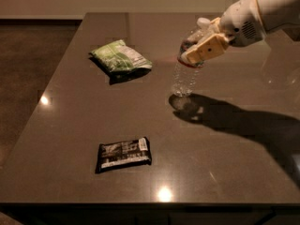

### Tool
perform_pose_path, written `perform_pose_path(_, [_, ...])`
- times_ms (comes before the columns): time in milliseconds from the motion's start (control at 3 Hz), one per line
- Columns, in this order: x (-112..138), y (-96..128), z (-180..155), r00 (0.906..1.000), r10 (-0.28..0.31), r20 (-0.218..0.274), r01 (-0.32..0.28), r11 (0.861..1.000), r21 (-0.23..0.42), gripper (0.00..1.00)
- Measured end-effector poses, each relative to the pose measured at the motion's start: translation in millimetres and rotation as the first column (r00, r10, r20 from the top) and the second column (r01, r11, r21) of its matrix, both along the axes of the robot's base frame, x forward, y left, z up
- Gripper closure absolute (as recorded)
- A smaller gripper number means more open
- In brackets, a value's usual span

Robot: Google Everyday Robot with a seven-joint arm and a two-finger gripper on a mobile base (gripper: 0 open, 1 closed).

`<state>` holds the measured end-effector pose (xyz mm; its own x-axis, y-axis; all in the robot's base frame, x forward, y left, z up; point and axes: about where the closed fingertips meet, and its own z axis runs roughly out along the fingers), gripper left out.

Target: Move water bottle near rxbar chocolate

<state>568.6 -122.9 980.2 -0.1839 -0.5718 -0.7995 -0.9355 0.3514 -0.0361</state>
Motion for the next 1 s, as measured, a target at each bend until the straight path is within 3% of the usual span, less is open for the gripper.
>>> perform_pose_path(333, [-42,15,1,0.9956,0.092,-0.016,-0.091,0.995,0.03,1.0])
perform_pose_path(667, [-61,27,0,0.9885,0.149,-0.022,-0.148,0.988,0.045,1.0])
perform_pose_path(1000, [-77,44,-5,0.9781,0.208,0.01,-0.208,0.978,0.022,1.0])
